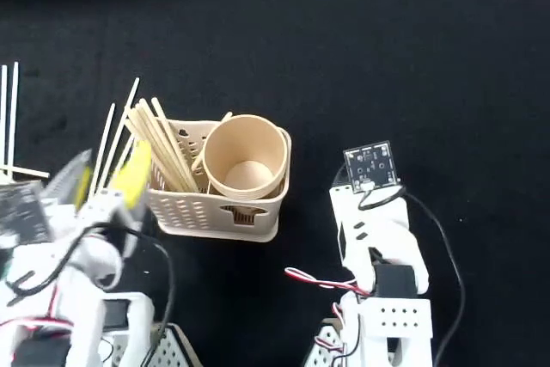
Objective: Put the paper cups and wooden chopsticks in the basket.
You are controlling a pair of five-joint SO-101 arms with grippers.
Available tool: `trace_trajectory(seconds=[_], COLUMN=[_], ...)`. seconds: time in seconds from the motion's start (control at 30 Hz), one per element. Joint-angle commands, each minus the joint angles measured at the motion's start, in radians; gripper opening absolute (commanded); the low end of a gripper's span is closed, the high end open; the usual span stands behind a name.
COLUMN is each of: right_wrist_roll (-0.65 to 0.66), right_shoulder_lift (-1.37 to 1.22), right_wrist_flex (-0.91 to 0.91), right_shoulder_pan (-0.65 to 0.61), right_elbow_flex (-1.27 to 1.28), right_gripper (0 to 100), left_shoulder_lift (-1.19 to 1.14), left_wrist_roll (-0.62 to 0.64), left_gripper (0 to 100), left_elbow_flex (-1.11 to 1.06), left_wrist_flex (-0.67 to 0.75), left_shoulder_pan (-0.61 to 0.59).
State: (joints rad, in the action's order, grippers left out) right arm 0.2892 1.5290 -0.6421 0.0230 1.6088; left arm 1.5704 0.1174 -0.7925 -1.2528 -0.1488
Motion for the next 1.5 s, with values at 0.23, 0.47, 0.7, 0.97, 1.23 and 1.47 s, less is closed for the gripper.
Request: trace_trajectory(seconds=[0.23, 0.47, 0.7, 0.97, 1.23, 1.47], right_wrist_roll=[0.011, 0.011, 0.011, 0.011, 0.011, 0.011], right_shoulder_lift=[0.008, 0.008, 0.008, 0.008, 0.008, 0.008], right_wrist_flex=[0.002, 0.002, 0.002, 0.002, 0.002, 0.002], right_shoulder_pan=[-0.003, -0.003, -0.008, -0.008, -0.008, -0.009], right_elbow_flex=[-0.018, -0.016, -0.015, -0.015, -0.015, -0.015], right_gripper=[1.3, 1.3, 1.3, 1.3, 1.3, 1.3], left_shoulder_lift=[-0.609, -0.961, -1.295, -1.583, -1.761, -1.751], left_wrist_roll=[-0.023, -0.098, -0.112, -0.11, -0.11, -0.11], left_gripper=[26, 27, 26, 14, 15, 14], left_elbow_flex=[0.174, 0.209, 0.228, 0.407, 0.529, 0.568], left_wrist_flex=[-0.107, 0.023, 0.21, 0.213, 0.212, 0.144], left_shoulder_pan=[-0.522, -0.736, -0.779, -0.765, -0.763, -0.763])
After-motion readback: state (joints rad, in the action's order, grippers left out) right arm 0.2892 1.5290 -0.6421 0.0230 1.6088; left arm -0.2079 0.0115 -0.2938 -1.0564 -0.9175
